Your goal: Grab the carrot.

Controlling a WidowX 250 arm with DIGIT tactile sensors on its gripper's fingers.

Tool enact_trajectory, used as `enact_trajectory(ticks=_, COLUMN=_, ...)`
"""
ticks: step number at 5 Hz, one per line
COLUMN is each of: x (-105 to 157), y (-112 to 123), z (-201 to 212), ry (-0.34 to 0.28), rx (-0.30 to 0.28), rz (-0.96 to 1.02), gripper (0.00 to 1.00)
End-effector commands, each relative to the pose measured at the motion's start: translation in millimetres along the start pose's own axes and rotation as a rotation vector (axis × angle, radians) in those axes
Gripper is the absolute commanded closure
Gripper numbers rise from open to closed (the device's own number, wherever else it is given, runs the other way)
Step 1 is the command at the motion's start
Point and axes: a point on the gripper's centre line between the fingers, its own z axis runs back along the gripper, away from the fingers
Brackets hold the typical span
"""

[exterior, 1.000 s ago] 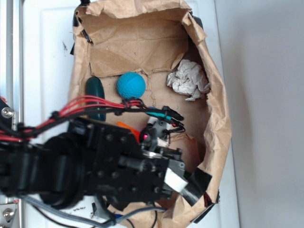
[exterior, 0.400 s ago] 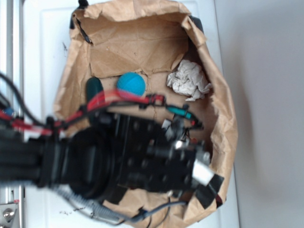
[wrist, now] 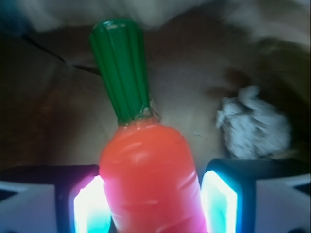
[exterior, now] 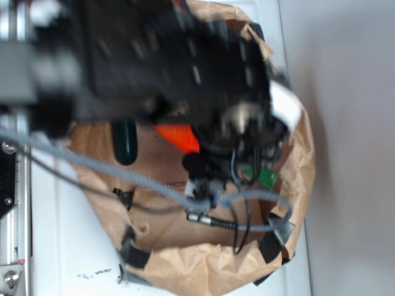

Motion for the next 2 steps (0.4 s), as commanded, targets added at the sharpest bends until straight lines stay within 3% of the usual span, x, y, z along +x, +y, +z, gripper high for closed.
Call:
enact_trajectory(ticks=1, x=-16.7, y=-13.2, z=77.4, ry=-0.182, rx=0.08, rz=0.076, gripper=1.0)
enact_trajectory(ticks=2, x=-14.9, y=-23.0, z=78.4, ry=-0.224, rx=0.152, rz=0.116, gripper=1.0)
